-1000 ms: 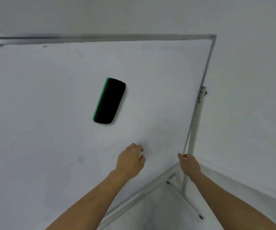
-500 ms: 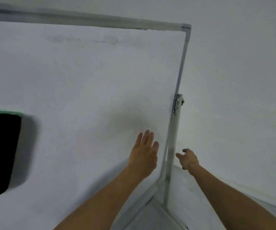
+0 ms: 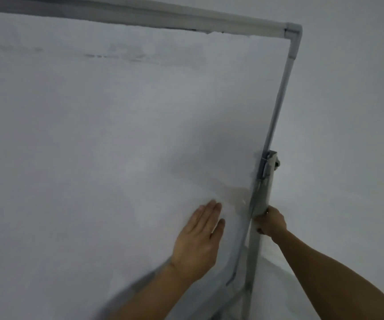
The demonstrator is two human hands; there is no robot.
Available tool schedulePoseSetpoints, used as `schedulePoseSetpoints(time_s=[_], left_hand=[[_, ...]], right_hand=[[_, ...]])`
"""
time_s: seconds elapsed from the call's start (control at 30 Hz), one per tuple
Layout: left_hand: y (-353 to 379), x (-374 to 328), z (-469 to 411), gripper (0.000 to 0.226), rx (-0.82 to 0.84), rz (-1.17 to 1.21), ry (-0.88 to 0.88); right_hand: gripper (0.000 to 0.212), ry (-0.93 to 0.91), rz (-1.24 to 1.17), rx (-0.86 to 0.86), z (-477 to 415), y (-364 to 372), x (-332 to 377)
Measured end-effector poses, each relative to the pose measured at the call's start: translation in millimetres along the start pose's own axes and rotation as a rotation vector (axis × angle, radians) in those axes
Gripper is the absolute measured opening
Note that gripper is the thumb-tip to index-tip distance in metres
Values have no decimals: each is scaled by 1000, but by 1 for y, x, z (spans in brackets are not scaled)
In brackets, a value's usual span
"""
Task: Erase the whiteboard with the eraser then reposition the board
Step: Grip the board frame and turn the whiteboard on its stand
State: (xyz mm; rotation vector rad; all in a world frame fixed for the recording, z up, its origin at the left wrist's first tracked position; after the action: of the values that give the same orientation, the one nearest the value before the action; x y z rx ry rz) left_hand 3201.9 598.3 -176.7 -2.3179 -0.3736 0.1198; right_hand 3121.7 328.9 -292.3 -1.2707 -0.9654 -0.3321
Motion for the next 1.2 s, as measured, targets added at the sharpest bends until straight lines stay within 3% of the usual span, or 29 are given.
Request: schedulePoseSetpoints(time_s=[0.13, 0.4, 0.53, 1.2], left_hand=[[22, 39, -26, 43, -43, -76, -57], [61, 120, -56, 43, 36, -335, -119], [75, 169, -70, 43, 76, -405, -143], [139, 427, -126, 39, 145, -533, -224]], right_hand=[[19, -172, -10, 78, -46, 31, 36], [46, -362, -28, 142, -128, 117, 88], [44, -434, -27, 162, -160, 161, 126], [37, -520, 28, 350, -306, 388, 323]])
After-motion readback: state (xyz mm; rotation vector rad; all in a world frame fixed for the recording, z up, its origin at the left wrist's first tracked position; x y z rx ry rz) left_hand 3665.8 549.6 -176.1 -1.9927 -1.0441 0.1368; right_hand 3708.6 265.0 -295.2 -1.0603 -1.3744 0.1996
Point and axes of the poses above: each hand's wrist, its own z-axis away from the middle knuckle, its own y-axis out of the palm, x = y × z, the point moved 9 cm from there along -z, towards the middle knuckle, and after that the axes turned 14 degrees about -y, right-handed, at the moved point
